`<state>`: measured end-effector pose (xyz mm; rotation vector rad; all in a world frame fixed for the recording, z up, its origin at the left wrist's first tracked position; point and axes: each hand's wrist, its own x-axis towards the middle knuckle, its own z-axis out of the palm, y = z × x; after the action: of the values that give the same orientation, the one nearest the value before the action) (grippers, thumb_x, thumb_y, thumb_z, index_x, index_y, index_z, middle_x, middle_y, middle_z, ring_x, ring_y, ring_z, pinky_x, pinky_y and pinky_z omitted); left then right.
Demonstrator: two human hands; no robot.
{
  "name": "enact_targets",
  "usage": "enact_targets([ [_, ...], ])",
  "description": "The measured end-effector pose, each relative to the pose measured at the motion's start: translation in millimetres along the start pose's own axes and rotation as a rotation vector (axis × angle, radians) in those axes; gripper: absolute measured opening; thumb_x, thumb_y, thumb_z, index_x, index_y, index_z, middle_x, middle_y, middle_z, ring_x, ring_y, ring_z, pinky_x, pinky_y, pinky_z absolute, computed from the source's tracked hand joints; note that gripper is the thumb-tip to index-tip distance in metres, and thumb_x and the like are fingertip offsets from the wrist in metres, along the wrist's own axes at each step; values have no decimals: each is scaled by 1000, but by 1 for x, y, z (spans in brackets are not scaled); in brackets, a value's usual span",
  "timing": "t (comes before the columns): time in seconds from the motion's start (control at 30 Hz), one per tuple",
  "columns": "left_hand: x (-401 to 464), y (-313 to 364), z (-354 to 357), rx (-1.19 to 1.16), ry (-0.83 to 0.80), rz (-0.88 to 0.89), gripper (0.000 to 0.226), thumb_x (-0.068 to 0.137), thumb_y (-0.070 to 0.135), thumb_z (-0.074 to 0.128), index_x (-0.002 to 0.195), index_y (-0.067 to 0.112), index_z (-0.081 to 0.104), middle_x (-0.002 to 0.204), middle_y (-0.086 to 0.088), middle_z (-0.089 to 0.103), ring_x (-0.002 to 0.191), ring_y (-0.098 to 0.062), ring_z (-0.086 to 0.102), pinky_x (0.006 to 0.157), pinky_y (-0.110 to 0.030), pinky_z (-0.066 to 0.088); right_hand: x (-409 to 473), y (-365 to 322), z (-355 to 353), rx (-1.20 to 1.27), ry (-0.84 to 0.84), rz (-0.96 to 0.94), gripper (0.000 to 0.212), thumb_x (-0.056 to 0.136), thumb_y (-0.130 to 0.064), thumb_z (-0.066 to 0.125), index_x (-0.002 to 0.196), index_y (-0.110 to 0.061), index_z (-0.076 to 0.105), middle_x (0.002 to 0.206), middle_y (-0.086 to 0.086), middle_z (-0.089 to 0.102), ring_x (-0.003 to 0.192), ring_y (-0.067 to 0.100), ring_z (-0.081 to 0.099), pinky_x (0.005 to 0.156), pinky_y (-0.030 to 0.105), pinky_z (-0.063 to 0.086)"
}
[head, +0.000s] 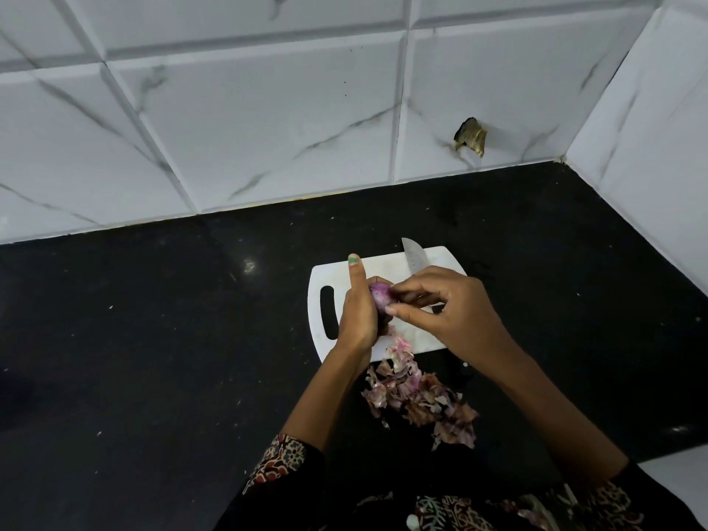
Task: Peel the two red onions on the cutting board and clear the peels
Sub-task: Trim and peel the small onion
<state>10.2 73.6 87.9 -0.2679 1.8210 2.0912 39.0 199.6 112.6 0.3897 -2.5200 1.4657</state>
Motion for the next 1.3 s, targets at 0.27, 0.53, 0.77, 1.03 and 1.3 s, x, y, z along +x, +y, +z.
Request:
enact_targets([
  [0.27, 1, 0, 4, 34, -35, 50, 77, 94, 67, 9, 34, 24, 31, 40, 6, 21, 42, -12, 16, 55, -34, 11, -7, 11, 20, -252, 225, -194, 5, 83, -2, 64, 83, -2, 69, 79, 5, 65, 76, 10, 59, 70, 18, 48],
  [0.53, 1, 1, 2, 197, -85, 92, 72, 97, 61, 8, 38, 25, 29, 38, 6, 27, 34, -8, 22, 46, -26, 21, -9, 15, 27, -387, 119, -200, 19, 89, -16, 38, 91, -6, 53, 93, 6, 55, 83, 14, 50, 69, 21, 42],
  [0.77, 5, 3, -4, 469, -83, 184, 86, 100, 51, 2, 28, 23, 39, 35, 5, 45, 38, -4, 43, 62, -27, 36, -9, 21, 25, -591, 77, -268, 13, 81, -6, 48, 92, -12, 45, 92, 7, 56, 74, 16, 50, 69, 19, 30],
  [1.03, 7, 4, -7, 629, -135, 212, 90, 100, 51, 1, 26, 20, 42, 36, 3, 48, 47, -11, 49, 73, -28, 40, -12, 21, 24, -617, 34, -234, 11, 80, -11, 37, 89, -17, 38, 89, 5, 54, 68, 14, 42, 70, 17, 18],
  [1.3, 4, -1, -1, 340, -57, 197, 81, 100, 51, 5, 36, 23, 46, 33, 3, 40, 29, -4, 38, 50, -28, 29, -9, 10, 18, -150, 158, -52, 10, 92, -9, 46, 93, -4, 55, 86, 0, 60, 78, 12, 57, 69, 22, 46],
])
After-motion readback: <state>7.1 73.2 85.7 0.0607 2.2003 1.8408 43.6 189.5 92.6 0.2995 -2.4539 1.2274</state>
